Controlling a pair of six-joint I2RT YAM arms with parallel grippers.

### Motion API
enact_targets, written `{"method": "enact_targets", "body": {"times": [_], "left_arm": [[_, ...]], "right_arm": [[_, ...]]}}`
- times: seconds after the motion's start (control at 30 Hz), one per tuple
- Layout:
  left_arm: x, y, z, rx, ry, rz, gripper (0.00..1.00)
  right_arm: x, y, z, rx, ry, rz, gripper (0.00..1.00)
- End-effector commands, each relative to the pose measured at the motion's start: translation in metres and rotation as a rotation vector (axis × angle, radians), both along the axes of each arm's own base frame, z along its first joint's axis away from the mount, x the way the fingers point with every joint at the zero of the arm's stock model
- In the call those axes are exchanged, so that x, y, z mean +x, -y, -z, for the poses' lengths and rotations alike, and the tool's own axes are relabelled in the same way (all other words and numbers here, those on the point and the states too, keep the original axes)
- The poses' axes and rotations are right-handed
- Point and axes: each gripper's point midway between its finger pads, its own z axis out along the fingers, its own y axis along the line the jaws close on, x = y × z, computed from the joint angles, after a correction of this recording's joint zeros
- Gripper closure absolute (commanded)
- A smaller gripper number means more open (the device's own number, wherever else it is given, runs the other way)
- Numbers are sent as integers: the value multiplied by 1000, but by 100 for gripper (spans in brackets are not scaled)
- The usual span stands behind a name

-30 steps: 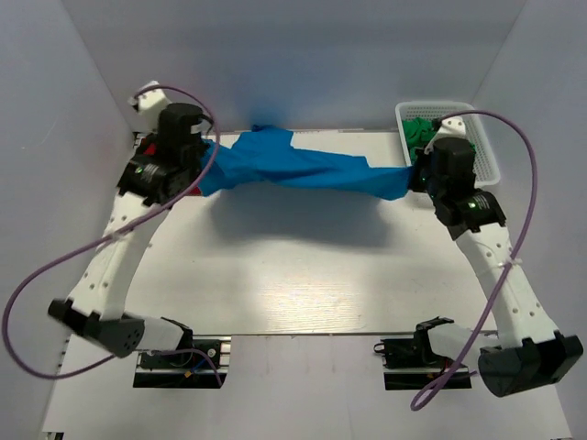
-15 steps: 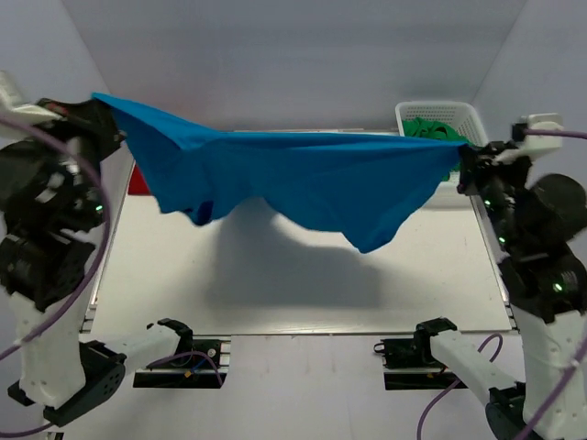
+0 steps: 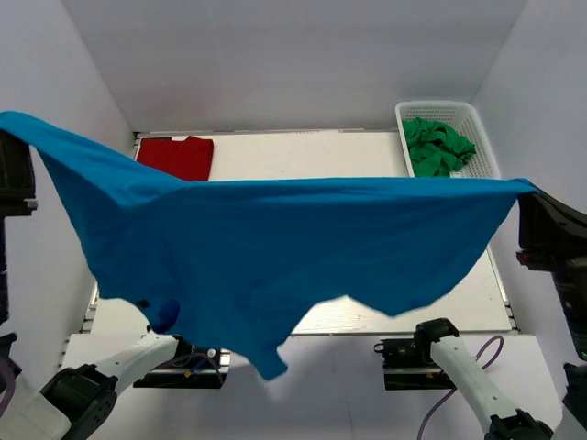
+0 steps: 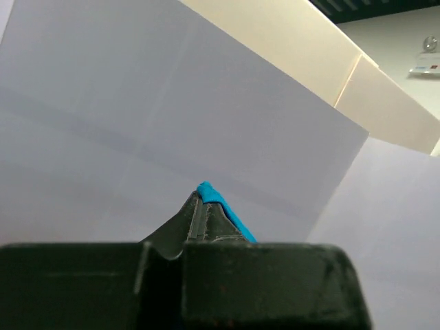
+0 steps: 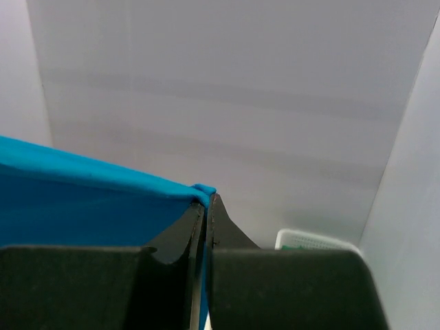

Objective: Fold and stack the t-shirts
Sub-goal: Flatten out the tshirt

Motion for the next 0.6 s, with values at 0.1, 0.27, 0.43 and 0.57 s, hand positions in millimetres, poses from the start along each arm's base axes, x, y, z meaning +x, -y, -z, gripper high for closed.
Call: {"method": "enact_targets", "body": {"times": [0.1, 0.27, 0.43, 0.57], "left_arm": [[122, 47, 55, 139, -208, -61, 100], [238, 67, 159, 204, -463, -225, 100], [325, 81, 285, 293, -728, -363, 100], [391, 81, 397, 345, -982, -462, 100]], "right_arm": [[78, 6, 39, 42, -169, 132, 100], [183, -20, 145, 50, -451, 154, 100], [270, -27, 278, 38, -766, 279, 100], [336, -22, 376, 3, -969, 400, 90]]}}
